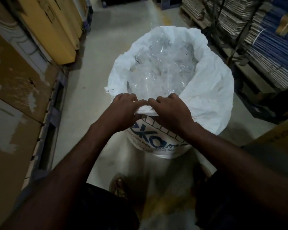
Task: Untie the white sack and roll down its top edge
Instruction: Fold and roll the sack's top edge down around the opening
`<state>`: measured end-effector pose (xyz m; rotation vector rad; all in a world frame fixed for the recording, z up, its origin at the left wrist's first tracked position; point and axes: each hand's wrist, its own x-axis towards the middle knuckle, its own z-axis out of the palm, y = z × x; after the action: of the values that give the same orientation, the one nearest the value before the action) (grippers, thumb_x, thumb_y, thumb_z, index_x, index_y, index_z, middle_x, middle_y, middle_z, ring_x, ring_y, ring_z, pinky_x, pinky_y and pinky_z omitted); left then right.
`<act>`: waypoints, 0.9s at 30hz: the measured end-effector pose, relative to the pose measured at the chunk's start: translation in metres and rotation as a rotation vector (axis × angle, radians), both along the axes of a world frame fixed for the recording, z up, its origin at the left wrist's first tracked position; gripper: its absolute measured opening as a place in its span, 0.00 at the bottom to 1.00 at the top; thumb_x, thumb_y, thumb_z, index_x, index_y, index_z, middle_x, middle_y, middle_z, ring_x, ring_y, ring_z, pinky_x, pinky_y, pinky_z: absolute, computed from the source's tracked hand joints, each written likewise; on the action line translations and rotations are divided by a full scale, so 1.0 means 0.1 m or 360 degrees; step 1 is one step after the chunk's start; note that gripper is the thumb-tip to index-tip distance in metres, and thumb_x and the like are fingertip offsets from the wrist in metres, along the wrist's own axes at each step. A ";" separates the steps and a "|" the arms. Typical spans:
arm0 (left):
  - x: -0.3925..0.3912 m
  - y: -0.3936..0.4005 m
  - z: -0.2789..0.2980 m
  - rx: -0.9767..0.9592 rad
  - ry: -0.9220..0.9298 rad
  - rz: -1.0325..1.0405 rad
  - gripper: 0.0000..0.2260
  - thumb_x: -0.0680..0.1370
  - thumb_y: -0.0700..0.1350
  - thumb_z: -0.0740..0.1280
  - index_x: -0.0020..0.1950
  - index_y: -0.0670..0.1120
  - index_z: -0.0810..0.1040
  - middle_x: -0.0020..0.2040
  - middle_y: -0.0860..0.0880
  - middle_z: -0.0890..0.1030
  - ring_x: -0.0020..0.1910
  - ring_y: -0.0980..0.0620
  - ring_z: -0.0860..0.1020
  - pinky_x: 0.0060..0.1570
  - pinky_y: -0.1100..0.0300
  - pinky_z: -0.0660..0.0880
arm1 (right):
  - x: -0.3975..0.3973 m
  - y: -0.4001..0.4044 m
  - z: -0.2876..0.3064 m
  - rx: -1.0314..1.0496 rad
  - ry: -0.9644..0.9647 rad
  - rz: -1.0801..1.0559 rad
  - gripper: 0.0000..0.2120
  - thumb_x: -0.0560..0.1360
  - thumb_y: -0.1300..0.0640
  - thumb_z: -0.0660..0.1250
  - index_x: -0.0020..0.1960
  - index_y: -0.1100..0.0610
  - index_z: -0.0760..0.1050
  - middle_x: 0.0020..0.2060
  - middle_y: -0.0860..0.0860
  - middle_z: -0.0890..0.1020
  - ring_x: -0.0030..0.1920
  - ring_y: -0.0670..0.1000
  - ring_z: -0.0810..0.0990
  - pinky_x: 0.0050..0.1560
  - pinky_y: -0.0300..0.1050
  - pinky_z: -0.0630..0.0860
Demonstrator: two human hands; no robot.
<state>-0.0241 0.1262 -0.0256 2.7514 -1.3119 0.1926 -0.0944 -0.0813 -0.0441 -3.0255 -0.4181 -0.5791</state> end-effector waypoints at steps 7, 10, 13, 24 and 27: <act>-0.03 -0.12 -0.05 -0.0205 -0.0334 0.0389 0.14 0.77 0.44 0.69 0.62 0.55 0.81 0.47 0.49 0.77 0.43 0.43 0.77 0.47 0.49 0.72 | -0.27 -0.36 0.22 0.0094 0.0275 -0.0066 0.33 0.67 0.47 0.77 0.70 0.48 0.70 0.55 0.52 0.76 0.47 0.56 0.79 0.50 0.51 0.73; -0.01 -0.22 -0.05 -0.0274 -0.0279 0.0356 0.16 0.78 0.44 0.69 0.66 0.55 0.80 0.54 0.49 0.78 0.46 0.43 0.79 0.48 0.48 0.75 | -0.25 -0.49 0.34 0.0087 0.0003 -0.0163 0.21 0.71 0.60 0.74 0.63 0.52 0.75 0.51 0.54 0.76 0.40 0.59 0.77 0.39 0.47 0.67; -0.03 -0.25 0.03 -0.0308 -0.0127 0.0137 0.22 0.79 0.54 0.72 0.72 0.56 0.76 0.64 0.51 0.81 0.57 0.46 0.80 0.59 0.47 0.77 | -0.18 -0.52 0.42 0.0183 -0.0202 -0.0178 0.16 0.75 0.61 0.70 0.63 0.53 0.77 0.56 0.54 0.78 0.46 0.59 0.78 0.36 0.49 0.72; -0.01 -0.36 -0.05 -0.0479 -0.0345 0.0364 0.14 0.79 0.48 0.72 0.59 0.52 0.70 0.52 0.51 0.77 0.33 0.44 0.77 0.30 0.55 0.72 | -0.20 -0.22 0.15 -0.0048 -0.0138 -0.0030 0.24 0.72 0.64 0.71 0.66 0.52 0.72 0.61 0.57 0.78 0.41 0.60 0.77 0.37 0.47 0.66; -0.02 -0.34 -0.07 -0.0493 -0.0186 0.0323 0.16 0.83 0.48 0.67 0.70 0.57 0.70 0.62 0.51 0.82 0.46 0.41 0.84 0.43 0.46 0.82 | -0.24 -0.27 0.04 -0.0016 0.0093 -0.0011 0.32 0.74 0.48 0.73 0.75 0.50 0.67 0.69 0.62 0.71 0.54 0.62 0.76 0.53 0.53 0.75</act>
<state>-0.0260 0.0926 -0.0327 2.6313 -0.9284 0.5306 -0.1181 -0.1084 -0.0403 -3.0460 -0.4096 -0.4886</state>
